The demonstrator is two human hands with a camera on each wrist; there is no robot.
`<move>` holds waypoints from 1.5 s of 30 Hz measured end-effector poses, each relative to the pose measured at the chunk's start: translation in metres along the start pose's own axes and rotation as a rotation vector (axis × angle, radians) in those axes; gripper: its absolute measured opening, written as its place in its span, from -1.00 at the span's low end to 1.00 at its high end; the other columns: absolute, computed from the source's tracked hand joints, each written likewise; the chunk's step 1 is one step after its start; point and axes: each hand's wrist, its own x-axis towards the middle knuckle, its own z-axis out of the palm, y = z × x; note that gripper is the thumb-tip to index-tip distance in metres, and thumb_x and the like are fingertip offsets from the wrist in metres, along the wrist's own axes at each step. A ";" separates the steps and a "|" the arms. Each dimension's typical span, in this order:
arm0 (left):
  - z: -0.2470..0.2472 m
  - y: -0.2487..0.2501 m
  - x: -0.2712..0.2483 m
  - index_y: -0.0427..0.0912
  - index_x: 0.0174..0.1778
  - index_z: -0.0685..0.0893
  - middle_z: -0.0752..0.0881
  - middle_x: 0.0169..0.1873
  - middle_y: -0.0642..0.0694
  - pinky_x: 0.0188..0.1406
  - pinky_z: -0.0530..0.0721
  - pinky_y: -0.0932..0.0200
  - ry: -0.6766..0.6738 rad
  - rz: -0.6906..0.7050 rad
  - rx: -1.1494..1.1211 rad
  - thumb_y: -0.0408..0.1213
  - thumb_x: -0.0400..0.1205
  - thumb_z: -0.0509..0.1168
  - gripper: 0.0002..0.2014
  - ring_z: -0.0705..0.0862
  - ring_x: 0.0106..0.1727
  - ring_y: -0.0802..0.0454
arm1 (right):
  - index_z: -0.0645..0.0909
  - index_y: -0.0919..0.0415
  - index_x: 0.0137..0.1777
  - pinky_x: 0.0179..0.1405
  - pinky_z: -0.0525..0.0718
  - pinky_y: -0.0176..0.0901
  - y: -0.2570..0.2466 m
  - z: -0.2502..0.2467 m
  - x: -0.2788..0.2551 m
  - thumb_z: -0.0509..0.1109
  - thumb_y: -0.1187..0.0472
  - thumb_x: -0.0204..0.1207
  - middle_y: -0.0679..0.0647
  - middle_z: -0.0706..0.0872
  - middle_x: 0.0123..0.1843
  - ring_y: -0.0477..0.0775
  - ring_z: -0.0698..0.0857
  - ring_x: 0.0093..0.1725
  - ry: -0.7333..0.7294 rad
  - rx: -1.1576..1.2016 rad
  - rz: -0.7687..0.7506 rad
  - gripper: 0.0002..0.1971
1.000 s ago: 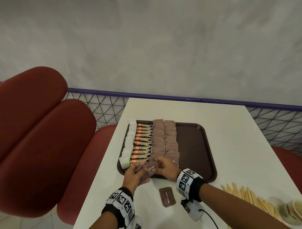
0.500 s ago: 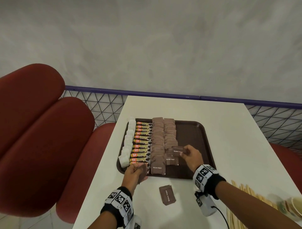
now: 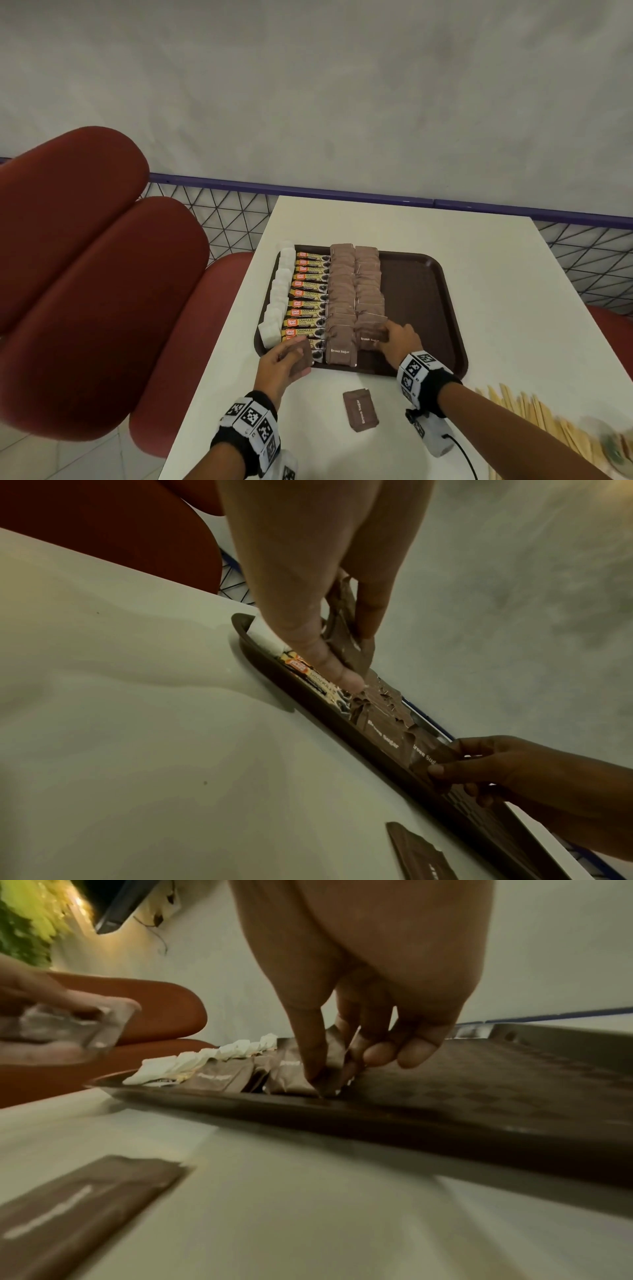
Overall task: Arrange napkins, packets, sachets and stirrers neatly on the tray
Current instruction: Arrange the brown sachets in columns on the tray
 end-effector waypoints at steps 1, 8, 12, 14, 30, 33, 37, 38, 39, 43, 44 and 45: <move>-0.001 0.001 -0.001 -0.23 0.12 0.68 0.67 0.11 -0.19 -0.23 0.78 0.12 -0.007 -0.006 -0.008 -0.54 0.63 0.22 -0.77 0.70 0.06 -0.10 | 0.55 0.10 0.28 0.27 0.51 -0.03 -0.002 0.001 0.001 0.31 0.08 0.54 0.19 0.65 0.23 0.22 0.53 0.27 0.022 -0.067 -0.026 -0.67; -0.003 0.002 -0.004 -0.21 0.10 0.67 0.73 0.03 -0.22 -0.24 0.80 0.10 0.021 -0.037 0.009 -0.51 0.62 0.26 -0.79 0.74 -0.04 -0.11 | 0.43 0.14 0.28 0.27 0.46 -0.05 -0.004 0.002 0.007 0.38 0.05 0.49 0.11 0.55 0.31 0.16 0.45 0.33 0.127 -0.183 -0.093 -0.59; 0.003 0.002 -0.006 -0.19 -0.04 0.70 0.74 -0.06 -0.17 -0.12 0.73 0.07 0.008 -0.012 0.057 -0.50 0.62 0.26 -0.84 0.72 -0.06 -0.03 | 0.41 0.16 0.26 0.24 0.47 -0.07 -0.003 0.001 0.001 0.39 0.04 0.48 0.11 0.52 0.28 0.15 0.45 0.30 0.216 -0.147 -0.119 -0.58; 0.005 0.002 -0.007 -0.17 -0.08 0.71 0.74 -0.08 -0.12 -0.11 0.70 0.11 0.013 0.010 0.079 -0.49 0.62 0.26 -0.83 0.70 -0.06 0.00 | 0.42 0.16 0.26 0.23 0.45 -0.08 -0.006 0.000 -0.003 0.37 0.03 0.50 0.11 0.52 0.27 0.14 0.44 0.29 0.245 -0.122 -0.154 -0.60; 0.026 0.002 -0.010 -0.24 -0.04 0.72 0.75 -0.08 -0.22 -0.17 0.75 0.20 -0.042 0.125 0.122 -0.56 0.56 0.31 -0.82 0.72 -0.04 -0.08 | 0.45 0.09 0.33 -0.19 0.45 -0.54 -0.042 0.009 -0.047 0.40 0.26 0.50 -0.01 0.57 -0.04 -0.28 0.50 -0.21 -0.177 0.539 -0.480 -0.59; 0.031 0.001 -0.013 -0.23 -0.04 0.69 0.75 -0.12 -0.20 -0.35 0.72 0.32 -0.060 0.111 0.127 -0.58 0.55 0.32 -0.81 0.75 -0.17 0.02 | 0.50 0.04 0.03 -0.16 0.52 -0.38 -0.040 0.009 -0.050 0.37 0.35 0.51 -0.07 0.56 -0.20 -0.20 0.52 -0.25 -0.236 0.600 -0.462 -0.78; 0.035 -0.001 -0.017 -0.32 0.00 0.66 0.80 -0.24 -0.09 -0.41 0.69 0.32 -0.117 0.061 0.129 -0.62 0.55 0.30 -0.81 0.78 -0.27 0.10 | 0.40 -0.04 -0.28 -0.22 0.48 -0.32 -0.030 0.005 -0.049 0.37 0.38 0.49 -0.09 0.53 -0.33 -0.16 0.49 -0.31 -0.284 0.509 -0.437 -0.68; 0.035 -0.002 -0.017 -0.27 0.00 0.67 0.79 -0.20 -0.08 -0.35 0.68 0.31 -0.119 0.052 0.182 -0.58 0.55 0.31 -0.82 0.75 -0.20 0.08 | 0.41 -0.05 -0.30 -0.22 0.47 -0.36 -0.026 0.002 -0.048 0.39 0.37 0.48 -0.07 0.54 -0.31 -0.17 0.49 -0.31 -0.257 0.469 -0.432 -0.68; 0.035 -0.003 -0.017 -0.20 -0.01 0.68 0.77 -0.15 -0.09 -0.27 0.65 0.29 -0.121 0.047 0.229 -0.54 0.56 0.32 -0.81 0.71 -0.13 0.05 | 0.42 -0.06 -0.31 -0.22 0.46 -0.39 -0.021 -0.002 -0.046 0.41 0.36 0.46 -0.04 0.57 -0.26 -0.17 0.50 -0.28 -0.205 0.425 -0.417 -0.68; 0.030 -0.002 -0.015 -0.12 -0.05 0.70 0.75 -0.12 -0.10 -0.17 0.60 0.23 -0.103 0.008 0.248 -0.53 0.55 0.32 -0.79 0.65 -0.08 0.08 | 0.47 -0.05 -0.33 -0.06 0.52 -0.25 0.003 -0.022 -0.031 0.44 0.32 0.44 0.09 0.68 -0.15 0.05 0.63 -0.10 0.008 0.410 -0.233 -0.72; 0.028 -0.002 -0.014 -0.12 -0.06 0.70 0.75 -0.13 -0.09 -0.16 0.59 0.22 -0.094 -0.001 0.244 -0.53 0.55 0.32 -0.79 0.65 -0.09 0.09 | 0.49 0.00 -0.29 -0.08 0.51 -0.25 0.008 -0.027 -0.027 0.44 0.31 0.45 0.10 0.69 -0.16 0.07 0.63 -0.11 0.037 0.432 -0.181 -0.77; 0.027 -0.001 -0.014 -0.13 -0.06 0.70 0.75 -0.14 -0.07 -0.16 0.59 0.21 -0.091 -0.004 0.246 -0.54 0.56 0.31 -0.79 0.65 -0.10 0.09 | 0.51 0.07 -0.24 -0.10 0.50 -0.25 0.013 -0.032 -0.024 0.43 0.31 0.47 0.10 0.69 -0.16 0.07 0.63 -0.12 0.051 0.445 -0.134 -0.83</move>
